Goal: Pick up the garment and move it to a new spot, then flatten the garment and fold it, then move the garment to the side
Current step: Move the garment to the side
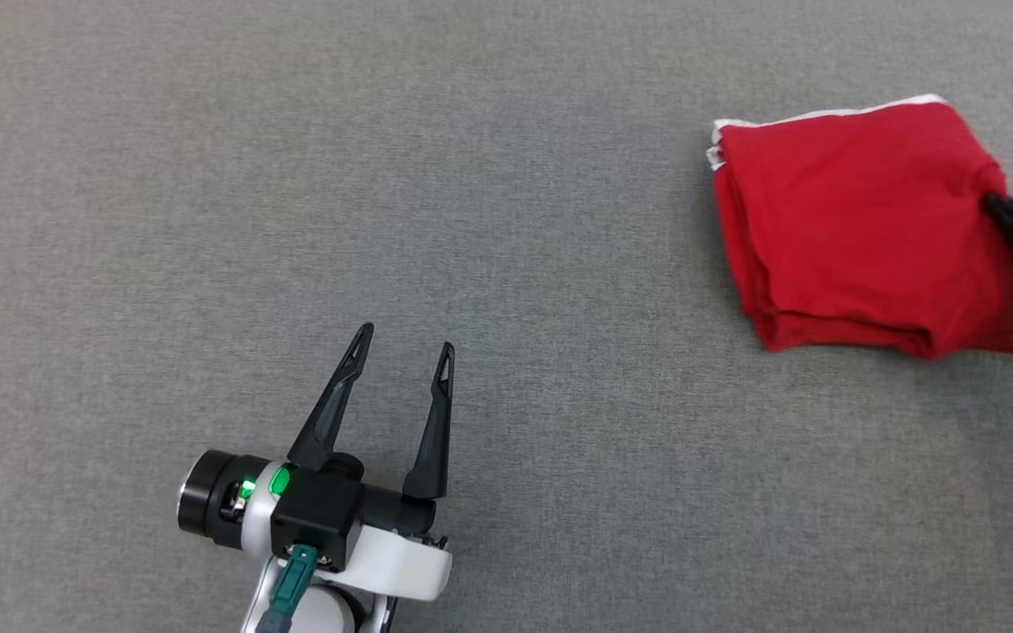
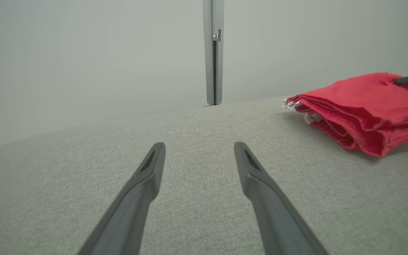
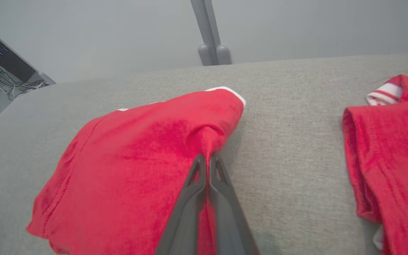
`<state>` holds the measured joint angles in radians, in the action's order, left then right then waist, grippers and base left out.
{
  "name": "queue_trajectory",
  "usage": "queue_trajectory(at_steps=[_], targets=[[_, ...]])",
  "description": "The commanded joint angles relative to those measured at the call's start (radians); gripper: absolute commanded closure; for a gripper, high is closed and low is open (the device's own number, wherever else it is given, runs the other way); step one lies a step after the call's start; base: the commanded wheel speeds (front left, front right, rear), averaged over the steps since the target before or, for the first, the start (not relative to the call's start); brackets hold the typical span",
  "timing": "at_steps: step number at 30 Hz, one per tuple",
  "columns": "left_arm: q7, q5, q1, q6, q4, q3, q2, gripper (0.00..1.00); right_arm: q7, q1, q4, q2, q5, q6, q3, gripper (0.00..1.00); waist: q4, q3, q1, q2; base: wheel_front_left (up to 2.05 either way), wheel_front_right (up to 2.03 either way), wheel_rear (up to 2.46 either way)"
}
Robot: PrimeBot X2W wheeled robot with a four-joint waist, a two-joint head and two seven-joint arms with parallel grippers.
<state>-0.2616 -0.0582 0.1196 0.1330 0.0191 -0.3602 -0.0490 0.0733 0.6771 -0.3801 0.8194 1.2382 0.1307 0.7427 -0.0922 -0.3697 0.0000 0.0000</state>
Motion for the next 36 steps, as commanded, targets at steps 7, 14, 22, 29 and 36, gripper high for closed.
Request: queue_trajectory(at_steps=[7, 14, 22, 29, 36], targets=[[-0.004, 0.038, 0.046, -0.026, -0.002, 0.021, -0.012, 0.00, -0.058, 0.099, 0.010, 0.152, -0.047, 0.000, 0.046, 1.00, 0.087, -0.066, 0.0000, 0.0000, 0.00, 0.00, 0.00], [-0.004, 0.055, 0.069, -0.041, -0.007, 0.031, -0.032, 0.00, -0.065, 0.167, -0.020, 0.263, -0.059, 0.000, 0.081, 1.00, 0.113, -0.106, 0.0000, 0.0000, 0.00, 0.00, 0.00], [-0.004, 0.062, 0.081, -0.041, -0.022, 0.036, -0.058, 0.00, -0.051, 0.201, -0.092, 0.371, -0.043, 0.000, 0.104, 1.00, 0.112, -0.139, 0.0000, 0.0000, 0.00, 0.00, 0.00], [-0.004, 0.063, 0.089, -0.038, -0.031, 0.032, -0.068, 0.00, -0.064, 0.271, -0.242, 0.356, -0.207, 0.000, 0.144, 1.00, 0.113, -0.160, 0.0000, 0.0000, 0.00, 0.00, 0.00], [-0.004, 0.058, 0.102, -0.041, -0.029, 0.026, -0.070, 0.00, -0.120, 0.363, -0.435, 0.273, -0.393, -0.001, 0.156, 0.00, 0.104, -0.167, 0.0000, 0.0000, 0.00, 0.00, 0.00]])
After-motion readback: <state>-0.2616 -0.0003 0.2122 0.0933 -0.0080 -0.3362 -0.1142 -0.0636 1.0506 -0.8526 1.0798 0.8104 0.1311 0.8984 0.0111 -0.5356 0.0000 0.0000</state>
